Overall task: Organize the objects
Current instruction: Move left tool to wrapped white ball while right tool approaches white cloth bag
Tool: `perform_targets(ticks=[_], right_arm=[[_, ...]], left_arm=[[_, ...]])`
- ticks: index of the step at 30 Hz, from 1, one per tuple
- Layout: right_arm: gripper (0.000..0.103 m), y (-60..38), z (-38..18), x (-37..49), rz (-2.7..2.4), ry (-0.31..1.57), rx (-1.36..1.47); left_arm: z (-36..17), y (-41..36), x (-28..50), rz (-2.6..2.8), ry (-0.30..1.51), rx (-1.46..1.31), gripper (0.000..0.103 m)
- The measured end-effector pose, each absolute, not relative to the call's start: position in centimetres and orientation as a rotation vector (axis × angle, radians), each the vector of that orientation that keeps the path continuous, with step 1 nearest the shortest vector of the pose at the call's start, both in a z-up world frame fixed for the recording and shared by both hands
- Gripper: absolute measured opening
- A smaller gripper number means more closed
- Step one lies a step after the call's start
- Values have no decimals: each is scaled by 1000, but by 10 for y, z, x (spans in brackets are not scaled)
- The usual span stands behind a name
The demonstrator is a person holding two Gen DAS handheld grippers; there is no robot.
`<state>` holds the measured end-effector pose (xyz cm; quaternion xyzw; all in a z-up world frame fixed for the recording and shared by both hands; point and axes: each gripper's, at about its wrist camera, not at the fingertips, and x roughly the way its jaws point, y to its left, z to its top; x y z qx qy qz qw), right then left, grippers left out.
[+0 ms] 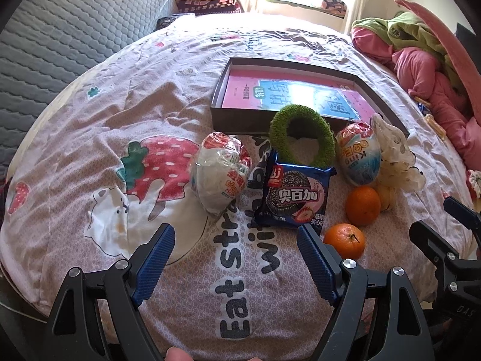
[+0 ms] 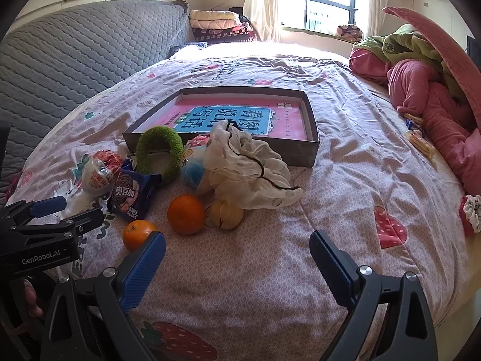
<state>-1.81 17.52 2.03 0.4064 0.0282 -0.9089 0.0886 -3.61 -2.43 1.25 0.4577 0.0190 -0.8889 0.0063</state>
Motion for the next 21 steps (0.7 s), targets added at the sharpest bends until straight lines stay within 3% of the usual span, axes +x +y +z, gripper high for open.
perform_targets(ticks=[21], right_arm=[[96,173,17,-62,-2687,132,1233]], left_arm=[[9,-54,-83,-2761,133,1447,84]])
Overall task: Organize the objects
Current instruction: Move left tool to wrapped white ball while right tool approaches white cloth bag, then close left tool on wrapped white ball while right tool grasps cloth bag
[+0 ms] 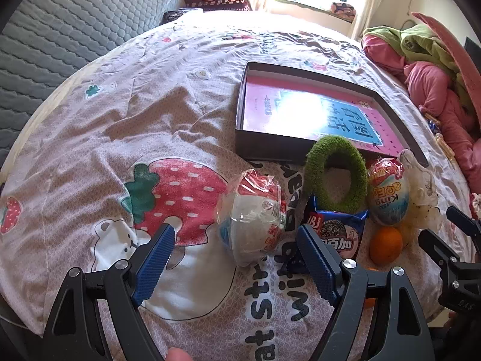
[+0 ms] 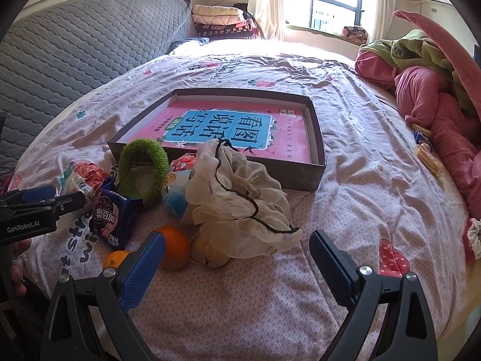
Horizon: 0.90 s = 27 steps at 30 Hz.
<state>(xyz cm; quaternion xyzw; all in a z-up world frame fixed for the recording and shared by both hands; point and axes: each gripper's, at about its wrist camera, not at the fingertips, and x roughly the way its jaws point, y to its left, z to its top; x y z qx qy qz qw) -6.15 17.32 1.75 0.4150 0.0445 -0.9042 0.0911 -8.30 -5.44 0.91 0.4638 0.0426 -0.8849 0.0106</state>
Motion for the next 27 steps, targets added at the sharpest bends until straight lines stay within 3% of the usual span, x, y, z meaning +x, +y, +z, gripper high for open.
perform_targets(ticks=[14,24,27], right_arm=[[94,172,8,-89,-2659,197,1262],[80,174,-4,-108,-2610,192,1339],[72,175,-5,-112,-2602,184,1348]], left_arm=[[-1,-56,-104,-2729,128,1521,84],[-7,-53,-115,-2726,127,1564,84],[-8,-52,-116,-2726,119,1571,84]])
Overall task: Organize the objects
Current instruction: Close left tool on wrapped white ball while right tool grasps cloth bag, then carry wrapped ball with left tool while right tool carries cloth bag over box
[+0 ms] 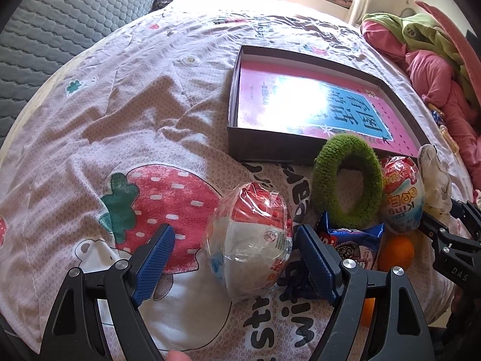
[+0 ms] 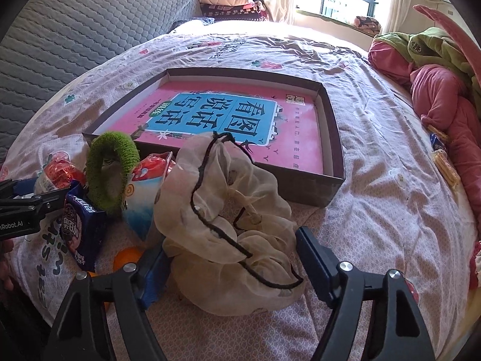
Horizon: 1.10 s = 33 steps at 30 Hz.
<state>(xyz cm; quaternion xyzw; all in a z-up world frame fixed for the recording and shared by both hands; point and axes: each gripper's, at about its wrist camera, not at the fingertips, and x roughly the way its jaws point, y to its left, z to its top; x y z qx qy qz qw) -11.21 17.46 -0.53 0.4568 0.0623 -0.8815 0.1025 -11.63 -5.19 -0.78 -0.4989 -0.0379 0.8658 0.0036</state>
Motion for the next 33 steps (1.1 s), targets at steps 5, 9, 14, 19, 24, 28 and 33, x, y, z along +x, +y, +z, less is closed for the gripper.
perform_targets(ticks=[5,9,14,19,24,28,33], right_arm=[[61,173,-5,-114,-2596,187,1344],[52,173,-5,-113,-2604,194,1325],[44,176,-4,-112,-2615,178,1315],[34,174,-3,-111,-2623,191,1288],[30,179,1,-111,-2628,140,1268],[28,183,5,-110,-2634,104,1250],[27,181,13,-105,-2632,81,1198]], left_arm=[[-9,-51,-117,2710,-115,-1566,82],[-11,-50,-116,2712,-112,-1572,71],[-11,-47,-116,2709,-105,-1563,58],[-11,-46,-115,2706,-124,-1559,56],[-10,-49,-115,2705,-180,-1552,55],[-5,-49,-112,2718,-204,-1518,54],[3,-46,-109,2736,-215,-1474,54]])
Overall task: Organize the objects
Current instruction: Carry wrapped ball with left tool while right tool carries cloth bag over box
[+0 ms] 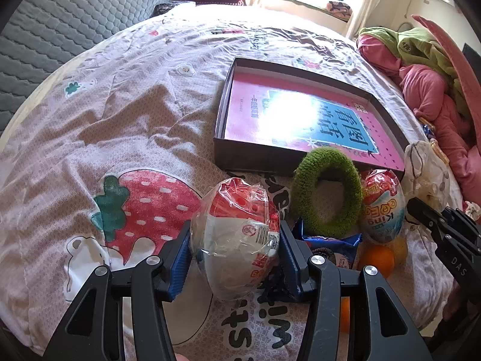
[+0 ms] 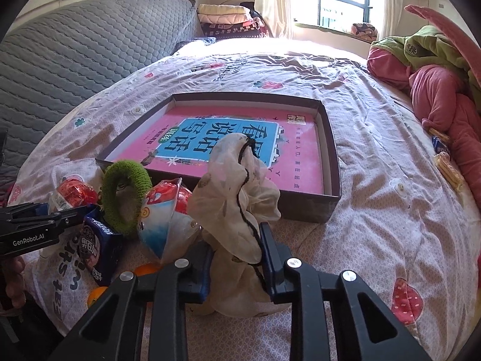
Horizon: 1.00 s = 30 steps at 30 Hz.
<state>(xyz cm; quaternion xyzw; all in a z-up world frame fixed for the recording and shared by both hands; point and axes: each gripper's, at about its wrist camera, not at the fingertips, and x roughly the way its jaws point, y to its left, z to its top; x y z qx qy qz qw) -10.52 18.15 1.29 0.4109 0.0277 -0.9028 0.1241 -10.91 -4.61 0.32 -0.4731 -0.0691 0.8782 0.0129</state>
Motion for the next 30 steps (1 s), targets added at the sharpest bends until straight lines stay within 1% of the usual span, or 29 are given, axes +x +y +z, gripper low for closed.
perform_targets(ticks=[14,23,30], right_arm=[[27,182,37,-99,-2683,14,1088],[27,175,49,-101,-2714,28,1022],[27,177,55,-107,-2719,-13,1003]], left_arm=[[36,-23,-104,2786,-228,-1291,54],[49,-9,-116,2785,-234,-1263,54],[54,-14,-130,2788,-262,-1269,54]])
